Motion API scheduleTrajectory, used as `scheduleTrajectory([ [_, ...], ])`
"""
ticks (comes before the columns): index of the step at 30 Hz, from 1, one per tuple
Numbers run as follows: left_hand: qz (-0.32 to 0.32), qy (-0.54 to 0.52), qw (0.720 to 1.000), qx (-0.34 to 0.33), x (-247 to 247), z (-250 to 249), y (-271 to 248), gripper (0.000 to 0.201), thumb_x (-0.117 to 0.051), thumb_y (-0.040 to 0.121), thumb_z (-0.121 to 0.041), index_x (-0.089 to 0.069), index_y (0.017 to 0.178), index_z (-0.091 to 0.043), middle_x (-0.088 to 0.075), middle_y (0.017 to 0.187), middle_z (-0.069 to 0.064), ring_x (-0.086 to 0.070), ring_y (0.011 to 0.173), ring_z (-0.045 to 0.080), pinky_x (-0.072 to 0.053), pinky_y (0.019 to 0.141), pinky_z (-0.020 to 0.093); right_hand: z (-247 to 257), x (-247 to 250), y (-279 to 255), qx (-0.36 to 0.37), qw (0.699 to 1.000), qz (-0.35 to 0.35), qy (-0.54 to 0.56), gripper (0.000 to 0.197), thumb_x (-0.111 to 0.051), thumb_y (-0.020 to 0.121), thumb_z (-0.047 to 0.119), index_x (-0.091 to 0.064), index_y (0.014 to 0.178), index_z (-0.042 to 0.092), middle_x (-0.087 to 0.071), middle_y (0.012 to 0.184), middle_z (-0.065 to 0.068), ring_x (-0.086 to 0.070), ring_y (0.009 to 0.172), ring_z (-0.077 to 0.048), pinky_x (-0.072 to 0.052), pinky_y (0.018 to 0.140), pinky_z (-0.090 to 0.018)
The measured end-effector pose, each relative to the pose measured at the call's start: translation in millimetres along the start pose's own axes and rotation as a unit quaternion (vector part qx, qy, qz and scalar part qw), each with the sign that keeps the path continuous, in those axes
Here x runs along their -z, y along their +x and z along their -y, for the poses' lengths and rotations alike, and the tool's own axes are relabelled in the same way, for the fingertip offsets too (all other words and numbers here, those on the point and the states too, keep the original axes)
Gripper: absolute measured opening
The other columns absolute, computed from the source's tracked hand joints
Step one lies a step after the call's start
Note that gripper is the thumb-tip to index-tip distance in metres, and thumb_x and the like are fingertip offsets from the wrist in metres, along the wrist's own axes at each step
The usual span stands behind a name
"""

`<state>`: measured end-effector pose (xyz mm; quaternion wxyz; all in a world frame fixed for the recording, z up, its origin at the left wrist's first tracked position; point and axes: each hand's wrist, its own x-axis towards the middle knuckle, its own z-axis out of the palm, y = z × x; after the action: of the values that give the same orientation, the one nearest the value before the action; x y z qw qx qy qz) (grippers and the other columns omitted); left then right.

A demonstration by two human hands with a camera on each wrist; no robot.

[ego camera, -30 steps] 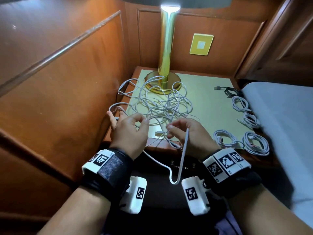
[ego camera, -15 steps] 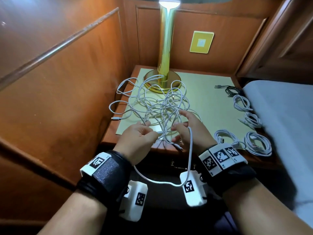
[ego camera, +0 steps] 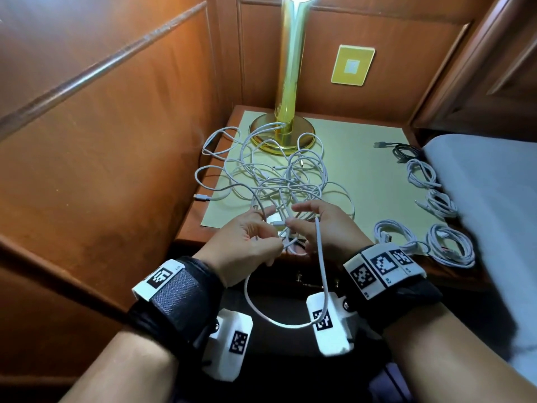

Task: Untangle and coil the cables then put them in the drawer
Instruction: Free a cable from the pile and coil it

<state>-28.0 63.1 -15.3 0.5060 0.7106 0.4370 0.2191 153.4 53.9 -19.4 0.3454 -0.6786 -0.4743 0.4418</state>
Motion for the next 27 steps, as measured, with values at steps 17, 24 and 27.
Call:
scheduleTrajectory([
  [17,0.055,0.092,0.994,0.012,-11.9,23.7,7.1,0.058,-0.033,0.076,-0.032,-0.065,0.124,-0.033,-0.069,0.121,-0.011,-0.059,0.119,0.008,-0.044,0.108,0.035,-4.3,19.4,9.1,0.117,0.983,-0.144,0.018,0.012,-0.066,0.09,0.011,-0.067,0.095,0.022,-0.071,0.089,-0.009,-0.058,0.062,-0.005,-0.046,0.068,-0.028],
  [24,-0.017,0.09,0.996,0.007,-12.2,28.2,18.5,0.037,-0.042,0.099,-0.018,-0.065,0.126,-0.031,-0.071,0.116,-0.011,-0.062,0.111,0.006,-0.046,0.104,0.033,-8.8,16.4,0.6,0.106,0.991,-0.067,-0.052,0.026,-0.057,0.098,0.042,-0.062,0.092,0.017,-0.066,0.081,-0.001,-0.064,0.063,-0.016,-0.054,0.062,-0.032],
  [27,-0.046,0.035,0.998,0.019,-12.7,27.6,22.0,0.036,-0.041,0.101,-0.042,-0.072,0.111,-0.028,-0.073,0.108,-0.008,-0.065,0.105,0.01,-0.047,0.102,0.037,-5.7,20.3,1.1,0.078,0.992,-0.103,0.013,0.045,-0.044,0.099,0.056,-0.056,0.094,0.013,-0.062,0.071,-0.001,-0.056,0.048,-0.013,-0.046,0.052,-0.031],
])
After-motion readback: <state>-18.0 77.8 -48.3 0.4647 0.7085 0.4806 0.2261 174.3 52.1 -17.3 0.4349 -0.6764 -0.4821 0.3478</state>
